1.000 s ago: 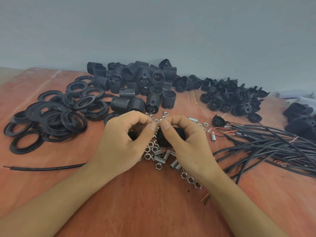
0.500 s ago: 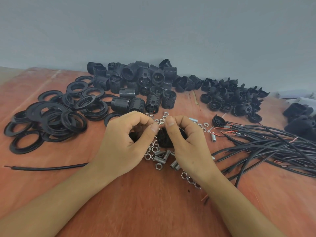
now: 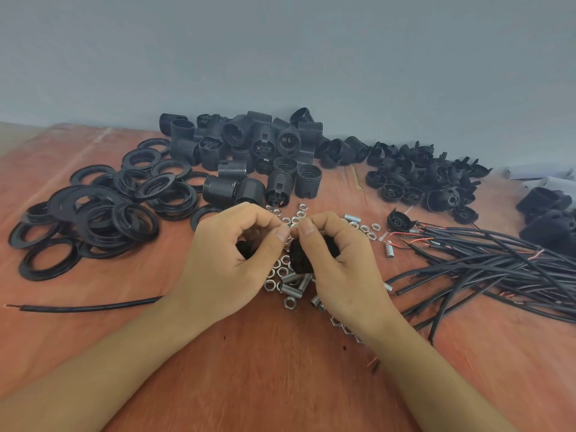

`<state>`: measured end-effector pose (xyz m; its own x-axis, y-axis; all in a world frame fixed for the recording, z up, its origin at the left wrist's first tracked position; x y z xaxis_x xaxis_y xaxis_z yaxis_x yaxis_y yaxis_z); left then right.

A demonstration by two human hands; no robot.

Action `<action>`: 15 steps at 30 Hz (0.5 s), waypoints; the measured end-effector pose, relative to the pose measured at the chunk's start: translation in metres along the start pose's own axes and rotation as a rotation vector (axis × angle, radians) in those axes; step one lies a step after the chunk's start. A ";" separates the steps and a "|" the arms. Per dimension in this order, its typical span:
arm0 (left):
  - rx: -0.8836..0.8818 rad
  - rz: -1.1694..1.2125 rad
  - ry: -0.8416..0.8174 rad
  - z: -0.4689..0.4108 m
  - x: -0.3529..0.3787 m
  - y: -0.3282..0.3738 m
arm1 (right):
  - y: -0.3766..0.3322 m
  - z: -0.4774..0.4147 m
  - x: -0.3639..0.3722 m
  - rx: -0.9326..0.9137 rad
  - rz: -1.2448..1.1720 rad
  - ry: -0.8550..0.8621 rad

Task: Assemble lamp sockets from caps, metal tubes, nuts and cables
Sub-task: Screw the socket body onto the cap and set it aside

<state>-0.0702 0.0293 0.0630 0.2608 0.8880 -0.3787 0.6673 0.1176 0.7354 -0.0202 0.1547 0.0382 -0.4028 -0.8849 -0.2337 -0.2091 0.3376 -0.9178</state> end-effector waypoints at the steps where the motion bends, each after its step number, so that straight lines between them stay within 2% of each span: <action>1: -0.006 0.006 0.002 0.000 0.000 -0.001 | 0.000 0.000 -0.001 0.011 -0.004 0.007; 3: -0.013 0.006 0.007 0.000 -0.002 -0.002 | 0.004 -0.001 -0.005 0.078 -0.092 0.030; 7: 0.024 -0.027 0.013 0.000 -0.001 0.005 | 0.023 0.000 -0.001 0.341 -0.547 0.015; 9: 0.062 -0.055 0.007 0.000 0.000 0.013 | 0.030 0.001 0.001 0.421 -0.693 0.037; 15: 0.100 -0.114 -0.016 0.002 0.002 0.021 | 0.033 0.000 0.003 0.454 -0.791 0.063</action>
<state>-0.0541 0.0324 0.0766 0.1903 0.8640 -0.4661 0.7591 0.1716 0.6280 -0.0281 0.1636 0.0072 -0.3419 -0.7809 0.5228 -0.0792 -0.5304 -0.8440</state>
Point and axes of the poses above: each hand's wrist, its own z-axis away from the middle knuckle, its own x-axis out of the palm, y = z × x, the point moved 9 cm from there along -z, towards the middle knuckle
